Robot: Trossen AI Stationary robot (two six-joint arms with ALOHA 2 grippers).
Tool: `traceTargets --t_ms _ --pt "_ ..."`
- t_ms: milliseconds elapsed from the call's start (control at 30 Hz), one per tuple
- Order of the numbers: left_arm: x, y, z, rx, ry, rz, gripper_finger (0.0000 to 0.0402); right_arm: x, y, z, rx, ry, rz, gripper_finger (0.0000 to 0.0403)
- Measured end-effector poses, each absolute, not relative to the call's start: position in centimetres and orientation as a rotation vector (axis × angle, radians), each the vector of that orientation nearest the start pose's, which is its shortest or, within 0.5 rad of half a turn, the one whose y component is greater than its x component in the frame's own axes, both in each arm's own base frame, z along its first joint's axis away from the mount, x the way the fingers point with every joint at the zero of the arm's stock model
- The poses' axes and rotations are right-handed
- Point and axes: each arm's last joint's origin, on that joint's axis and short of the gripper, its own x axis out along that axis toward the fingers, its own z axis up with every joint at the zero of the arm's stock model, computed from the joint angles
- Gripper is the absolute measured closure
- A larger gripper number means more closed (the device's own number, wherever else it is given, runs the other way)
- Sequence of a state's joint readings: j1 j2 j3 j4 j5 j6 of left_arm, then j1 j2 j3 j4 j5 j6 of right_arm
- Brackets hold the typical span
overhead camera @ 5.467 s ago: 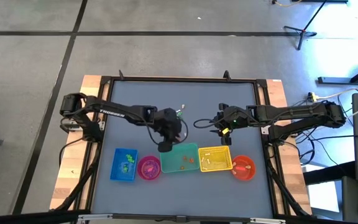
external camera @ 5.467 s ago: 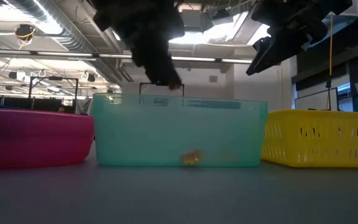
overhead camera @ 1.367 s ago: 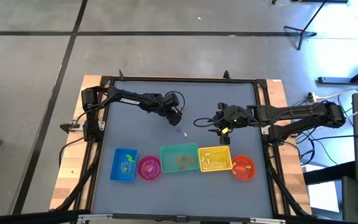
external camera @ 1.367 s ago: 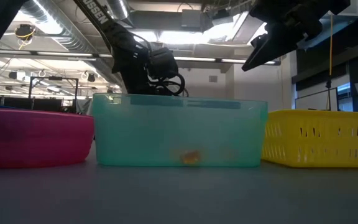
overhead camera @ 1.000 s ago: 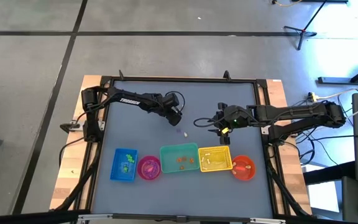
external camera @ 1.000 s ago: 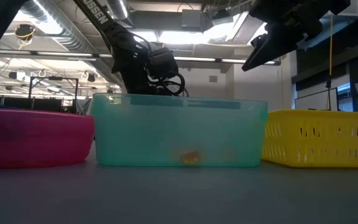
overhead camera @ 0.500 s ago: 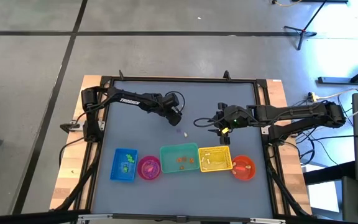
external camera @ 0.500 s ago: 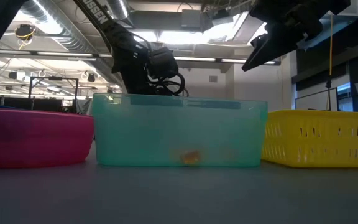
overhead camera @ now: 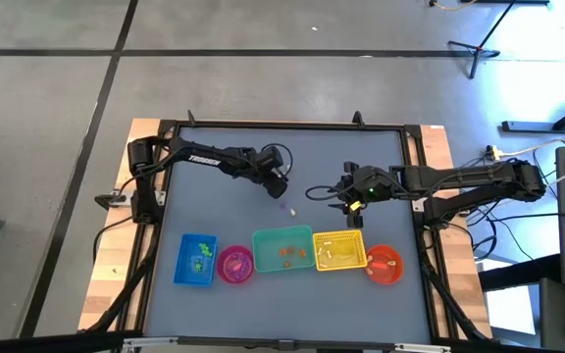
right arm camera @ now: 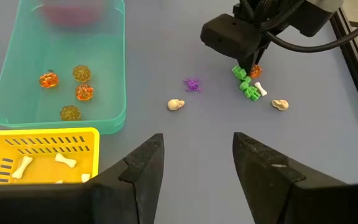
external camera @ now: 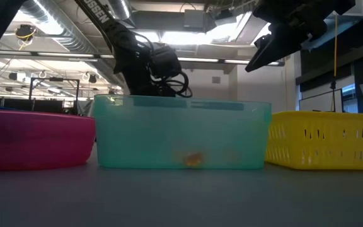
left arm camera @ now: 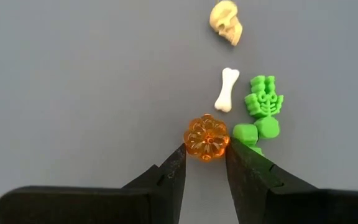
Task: Sort Halloween decoration
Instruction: Put the orange pumpkin toy into the green bin
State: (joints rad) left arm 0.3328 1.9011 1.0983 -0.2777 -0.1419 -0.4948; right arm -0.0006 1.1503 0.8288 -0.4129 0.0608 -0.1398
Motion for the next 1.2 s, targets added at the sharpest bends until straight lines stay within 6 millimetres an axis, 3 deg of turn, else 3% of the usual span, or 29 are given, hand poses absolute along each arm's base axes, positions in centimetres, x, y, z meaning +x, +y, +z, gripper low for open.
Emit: traceTargets --t_ms 433,833,1000,1200 --pt "34.8 12.7 13.7 -0.548 0.891 0.663 0.0314 23.5 -0.2 25.9 -0.156 0.737 -0.007 0.0214" --pt "35.7 13.1 14.5 -0.628 0.779 0.498 0.0314 23.5 -0.2 25.9 -0.156 0.737 -0.007 0.0214" --pt "36.4 12.0 14.8 -0.705 0.755 0.347 0.0314 23.5 -0.2 25.9 -0.156 0.737 -0.007 0.0214" --pt "37.3 9.4 15.1 -0.785 0.773 0.170 0.0314 23.5 -0.2 25.9 -0.156 0.737 -0.007 0.0214"
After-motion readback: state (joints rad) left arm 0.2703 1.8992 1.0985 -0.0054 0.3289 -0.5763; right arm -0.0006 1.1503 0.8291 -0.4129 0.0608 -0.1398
